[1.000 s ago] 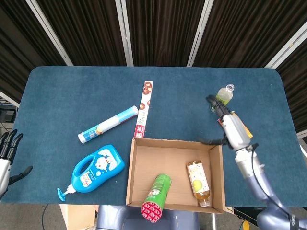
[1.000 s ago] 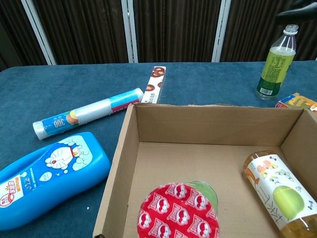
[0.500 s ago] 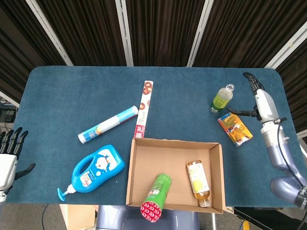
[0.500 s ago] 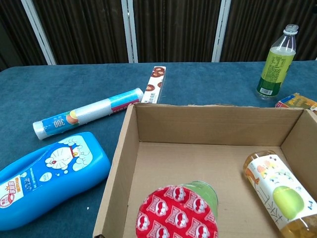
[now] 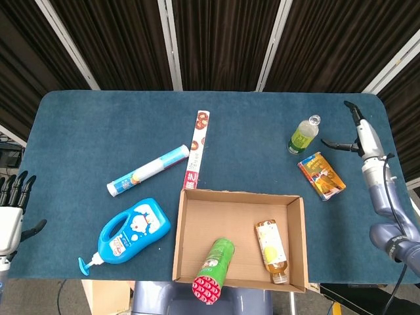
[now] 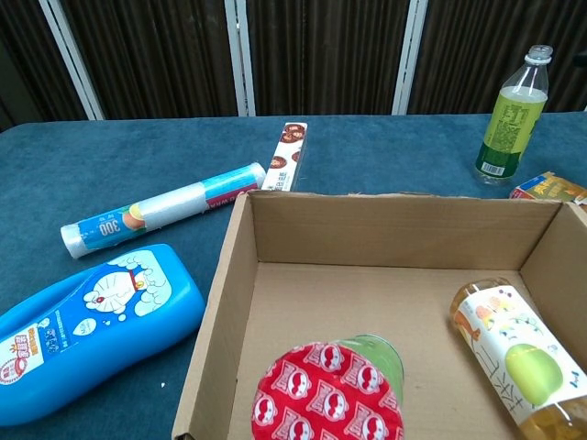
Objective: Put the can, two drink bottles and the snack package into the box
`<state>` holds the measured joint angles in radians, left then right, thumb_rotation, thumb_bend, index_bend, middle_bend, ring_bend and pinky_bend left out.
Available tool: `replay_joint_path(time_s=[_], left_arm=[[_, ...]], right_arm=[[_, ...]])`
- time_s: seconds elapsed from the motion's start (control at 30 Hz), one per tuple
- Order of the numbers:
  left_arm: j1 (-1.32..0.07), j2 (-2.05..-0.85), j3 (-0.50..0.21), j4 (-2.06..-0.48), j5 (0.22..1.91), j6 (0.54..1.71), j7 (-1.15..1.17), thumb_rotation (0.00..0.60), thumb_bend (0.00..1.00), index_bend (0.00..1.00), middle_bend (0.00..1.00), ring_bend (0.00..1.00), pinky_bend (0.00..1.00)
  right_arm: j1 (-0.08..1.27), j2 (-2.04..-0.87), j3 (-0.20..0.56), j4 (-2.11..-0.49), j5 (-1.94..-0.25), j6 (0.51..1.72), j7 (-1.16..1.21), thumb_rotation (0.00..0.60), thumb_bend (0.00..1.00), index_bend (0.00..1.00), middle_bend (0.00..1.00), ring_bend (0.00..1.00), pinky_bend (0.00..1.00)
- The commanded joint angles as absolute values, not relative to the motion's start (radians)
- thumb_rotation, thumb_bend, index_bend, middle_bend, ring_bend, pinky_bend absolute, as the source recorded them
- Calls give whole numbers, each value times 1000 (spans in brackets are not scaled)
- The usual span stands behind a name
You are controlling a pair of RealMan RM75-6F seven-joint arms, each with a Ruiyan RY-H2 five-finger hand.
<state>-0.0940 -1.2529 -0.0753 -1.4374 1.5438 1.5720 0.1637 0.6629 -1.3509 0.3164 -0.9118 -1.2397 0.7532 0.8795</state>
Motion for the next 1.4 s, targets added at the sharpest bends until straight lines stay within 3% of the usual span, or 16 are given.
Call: replay_joint_path(time_s=[0.03,0.7,0.8,0.87,0.97,1.17,1.4], left_arm=[[-98,-1256,-80,-1432,1534,1566,165,600,87,0,0,0,47],[-132,-1268,-75,-1412,1484,1473,186,600,87,0,0,0,53],[-135,-1270,-75,-1408,1478,1465,190,600,88,0,0,0,53],[-136,-1271,-74,-1406,1476,1462,192,600,88,0,0,0,53],[-135,-1269,-70,-1412,1478,1463,198,600,89,0,0,0,52],[-125,-1261,-62,-1435,1497,1492,218,600,88,0,0,0,51],[-115,-1252,-59,-1451,1498,1509,219,600,88,0,0,0,51]], right_arm=[[701,-1428,296,-796,-1282,693,988,600,0,0,0,0,64],[844,-1724,214,-399,-1399,583,1252,600,0,3,21,11,75],[858,-1753,218,-351,-1396,587,1272,600,4,146,166,130,219],[870,-1777,232,-312,-1382,590,1270,600,16,345,358,309,419],[885,-1817,257,-248,-1354,602,1242,600,56,549,546,511,615],[905,-1875,310,-174,-1293,613,1167,600,208,748,721,698,822],[907,-1874,327,-193,-1275,662,1113,600,274,787,750,735,874]])
